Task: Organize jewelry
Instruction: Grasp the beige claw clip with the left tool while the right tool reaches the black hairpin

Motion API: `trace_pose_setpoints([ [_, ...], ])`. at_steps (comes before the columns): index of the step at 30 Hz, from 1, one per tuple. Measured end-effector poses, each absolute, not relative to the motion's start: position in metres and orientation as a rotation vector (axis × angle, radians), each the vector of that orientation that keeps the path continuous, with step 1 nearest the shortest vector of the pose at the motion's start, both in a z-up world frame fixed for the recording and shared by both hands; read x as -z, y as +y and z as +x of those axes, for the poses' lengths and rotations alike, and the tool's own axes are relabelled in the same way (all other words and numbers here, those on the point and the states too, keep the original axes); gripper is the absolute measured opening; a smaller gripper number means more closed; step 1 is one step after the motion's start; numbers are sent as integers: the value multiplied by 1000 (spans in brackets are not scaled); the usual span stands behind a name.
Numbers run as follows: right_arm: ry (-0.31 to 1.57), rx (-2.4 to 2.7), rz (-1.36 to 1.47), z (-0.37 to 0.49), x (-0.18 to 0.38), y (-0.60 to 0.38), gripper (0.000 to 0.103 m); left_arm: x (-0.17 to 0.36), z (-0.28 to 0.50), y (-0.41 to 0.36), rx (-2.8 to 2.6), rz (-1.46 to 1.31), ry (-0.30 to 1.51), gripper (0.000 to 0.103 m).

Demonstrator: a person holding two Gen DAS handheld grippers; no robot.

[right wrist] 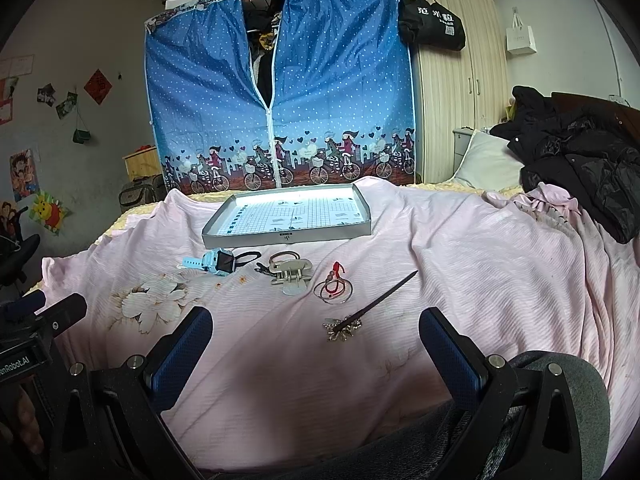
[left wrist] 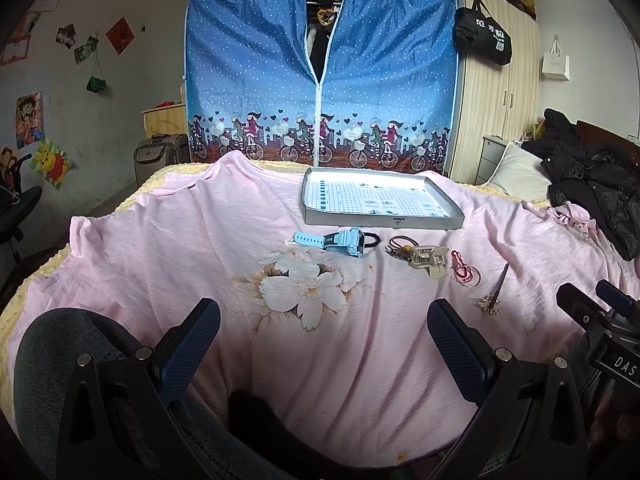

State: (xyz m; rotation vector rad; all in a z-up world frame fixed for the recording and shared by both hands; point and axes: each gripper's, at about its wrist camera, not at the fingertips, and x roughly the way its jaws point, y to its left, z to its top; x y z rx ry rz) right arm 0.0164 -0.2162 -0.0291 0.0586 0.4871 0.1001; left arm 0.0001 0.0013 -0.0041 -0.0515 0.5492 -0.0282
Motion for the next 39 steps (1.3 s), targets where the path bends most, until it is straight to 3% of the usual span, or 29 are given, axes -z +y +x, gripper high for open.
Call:
trace_pose_setpoints([
  [9,553,-84,92,24,32,-224,103,9,11,-5,45,-23,614,102],
  [25,904,-173,185,109,51,-250,103,16,121,-25,284,54,908,101],
  [27,955,-166,210,122,59,-253,96,21,136,-31,330,45,932,100],
  [30,1040,-150,245,140,73,-257,77,30,162,-43,390,35,975,95],
  [35,1177,-151,313,165,101,-264,54,44,199,-56,500,-32,1046,77],
  [39,1210,-161,339,173,109,-264,51,53,225,-54,551,-176,1096,75],
])
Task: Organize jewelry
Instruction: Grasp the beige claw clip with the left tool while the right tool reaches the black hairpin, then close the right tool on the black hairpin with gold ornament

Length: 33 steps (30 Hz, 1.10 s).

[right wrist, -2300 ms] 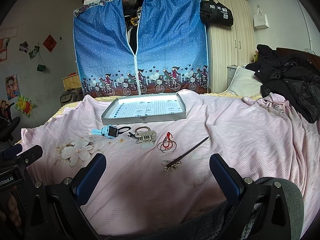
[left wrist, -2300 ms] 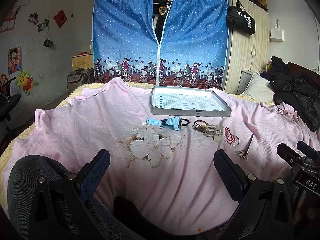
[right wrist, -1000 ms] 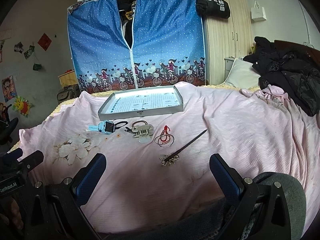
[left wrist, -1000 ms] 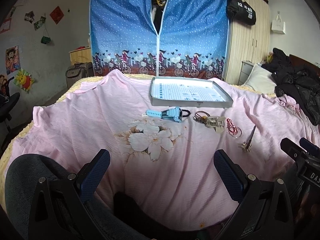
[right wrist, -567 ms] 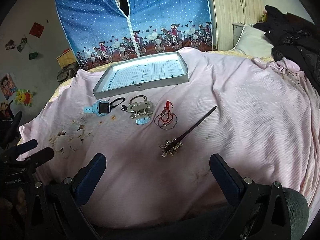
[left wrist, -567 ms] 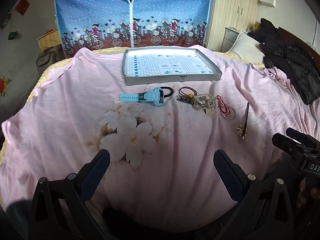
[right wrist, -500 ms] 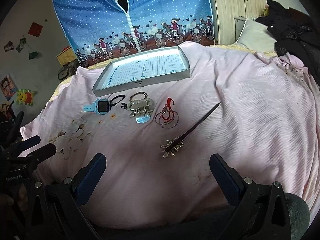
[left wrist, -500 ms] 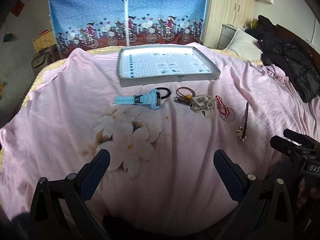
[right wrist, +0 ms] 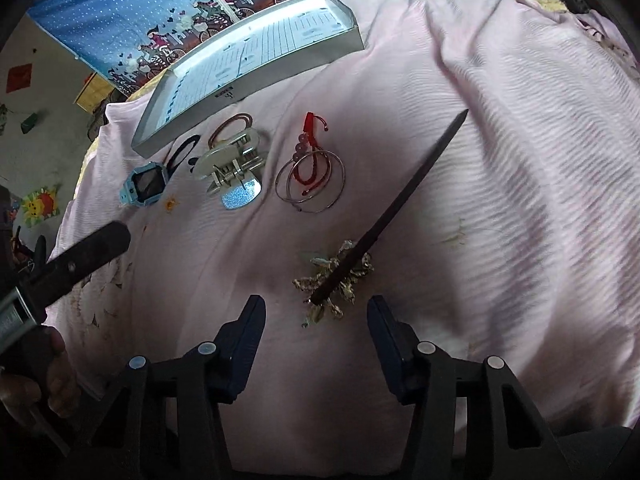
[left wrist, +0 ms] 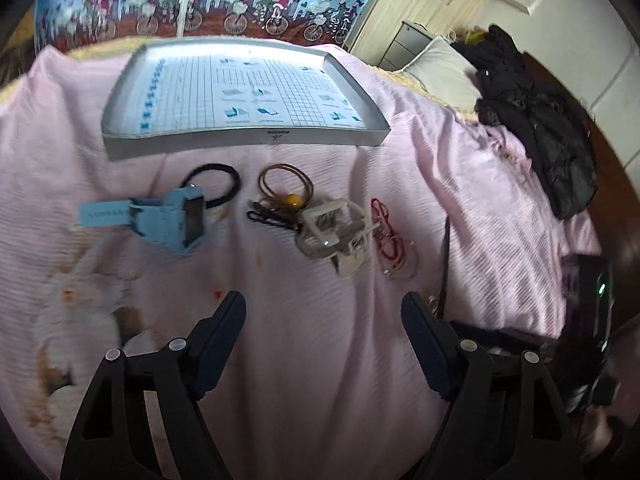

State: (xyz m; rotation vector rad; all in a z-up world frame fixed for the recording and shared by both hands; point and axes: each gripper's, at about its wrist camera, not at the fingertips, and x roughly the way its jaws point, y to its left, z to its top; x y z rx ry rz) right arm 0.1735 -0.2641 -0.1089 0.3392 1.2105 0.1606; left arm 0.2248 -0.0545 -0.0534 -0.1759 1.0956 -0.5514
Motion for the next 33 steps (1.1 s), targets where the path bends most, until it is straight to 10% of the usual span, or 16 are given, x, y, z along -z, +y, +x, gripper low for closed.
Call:
trace_pose_setpoints([
  [33,1052,-94,630,204,130,-300,23,73,272,-62,667,-420,1133,2],
])
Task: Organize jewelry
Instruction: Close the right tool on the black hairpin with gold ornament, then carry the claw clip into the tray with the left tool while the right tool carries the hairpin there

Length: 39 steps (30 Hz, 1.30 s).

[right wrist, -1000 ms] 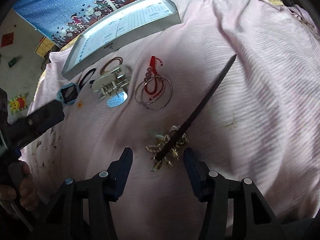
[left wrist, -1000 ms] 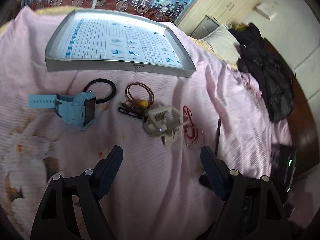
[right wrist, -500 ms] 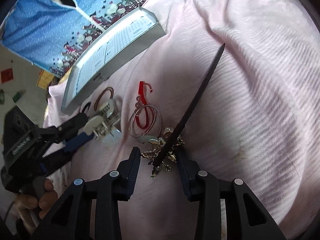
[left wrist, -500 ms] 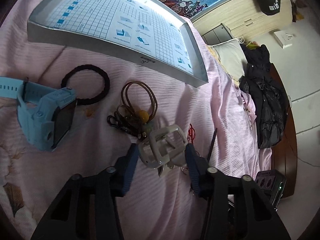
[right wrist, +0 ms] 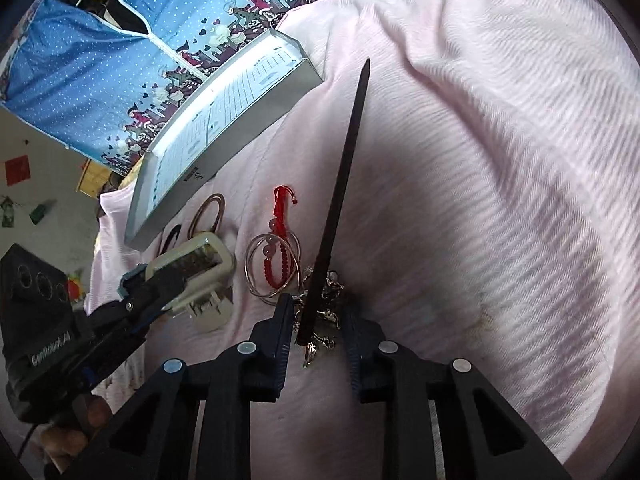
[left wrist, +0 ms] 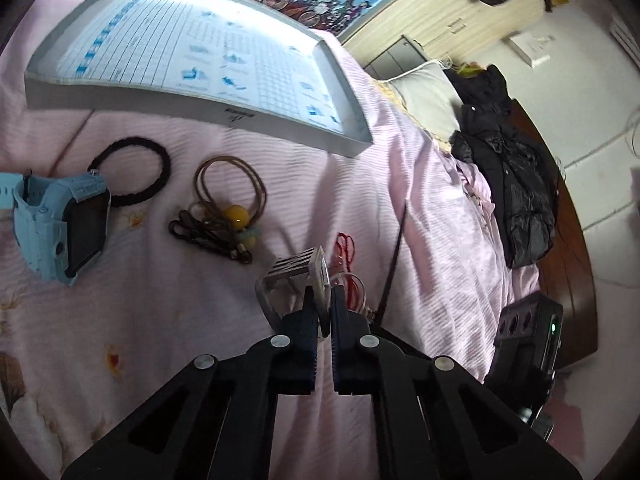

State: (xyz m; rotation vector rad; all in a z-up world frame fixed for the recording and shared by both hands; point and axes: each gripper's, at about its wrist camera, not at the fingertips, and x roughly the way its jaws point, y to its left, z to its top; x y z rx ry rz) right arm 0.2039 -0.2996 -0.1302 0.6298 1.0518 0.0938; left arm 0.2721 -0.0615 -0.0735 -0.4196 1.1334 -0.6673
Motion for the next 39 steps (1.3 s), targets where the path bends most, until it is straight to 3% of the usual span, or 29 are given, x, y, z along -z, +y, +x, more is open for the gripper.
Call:
trace_pose_setpoints([
  [1,1047,-95,640,205,130,-299,19,69,266,-64,670,-384,1116,2],
  [17,881,-149,754,194,110,-308,19,44,209,-101,604,-86,909,2],
  [28,994,-66,698,205,124,-306,20,58,213,-96,568,-69,969,2],
  [35,1008,-25,600,219,128,-300,33,64,215,-93,561,-60,996,2],
  [37,1015,-17,551,221,129,-294,33,64,215,-94,562,-53,997,2],
  [39,1015,-12,531,219,129,-293,24,65,216,-93,565,-59,999,2],
])
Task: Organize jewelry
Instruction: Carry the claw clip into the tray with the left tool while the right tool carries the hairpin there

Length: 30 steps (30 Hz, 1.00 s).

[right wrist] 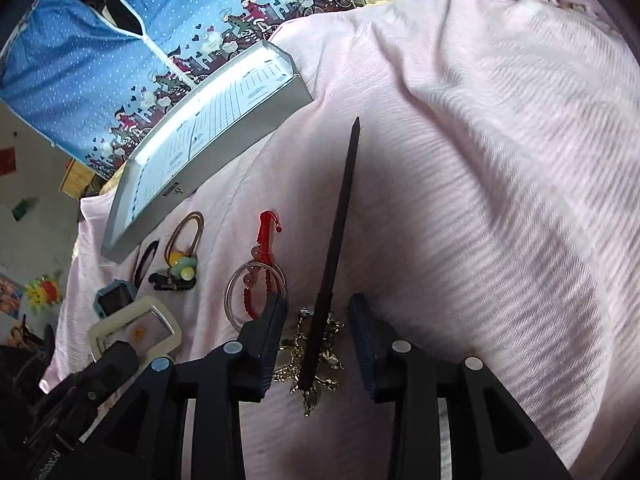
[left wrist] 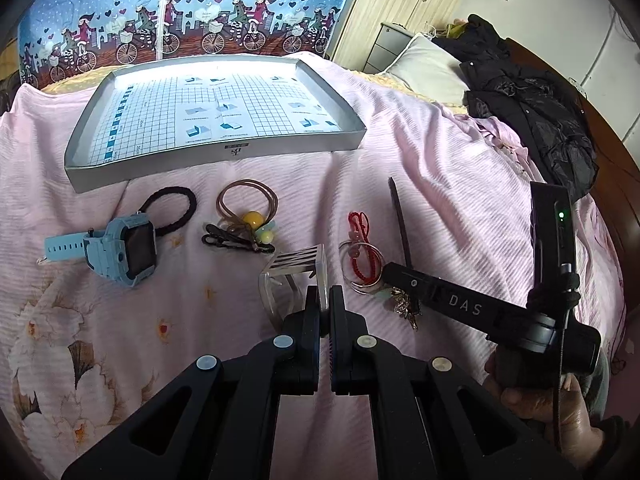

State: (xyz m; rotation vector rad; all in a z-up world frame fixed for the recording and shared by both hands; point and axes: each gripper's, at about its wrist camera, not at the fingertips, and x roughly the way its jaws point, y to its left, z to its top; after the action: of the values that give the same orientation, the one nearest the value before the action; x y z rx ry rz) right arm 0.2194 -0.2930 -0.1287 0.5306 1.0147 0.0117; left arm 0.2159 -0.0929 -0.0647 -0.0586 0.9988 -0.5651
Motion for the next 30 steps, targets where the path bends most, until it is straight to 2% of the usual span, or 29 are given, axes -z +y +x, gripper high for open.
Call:
trace_pose_setpoints([
  [6,981,-41,622,212,128,-304,23,58,216,-89,568,-92,985,2],
  [12,882,-115,739,199,114,-314,22,37,208,-88,549,-64,862,2],
  [18,795,-182,738,201,87,-312,22,17,225,-81,508,-50,767,2],
  [19,786,-199,721,207,80,-309,22,14,233,-80,498,-42,758,2],
  [21,776,-229,673,219,67,-304,15,9,251,-77,476,-10,735,2],
  [30,791,-330,684,321,57,-285,15,20,340,-42,391,-70,710,2],
])
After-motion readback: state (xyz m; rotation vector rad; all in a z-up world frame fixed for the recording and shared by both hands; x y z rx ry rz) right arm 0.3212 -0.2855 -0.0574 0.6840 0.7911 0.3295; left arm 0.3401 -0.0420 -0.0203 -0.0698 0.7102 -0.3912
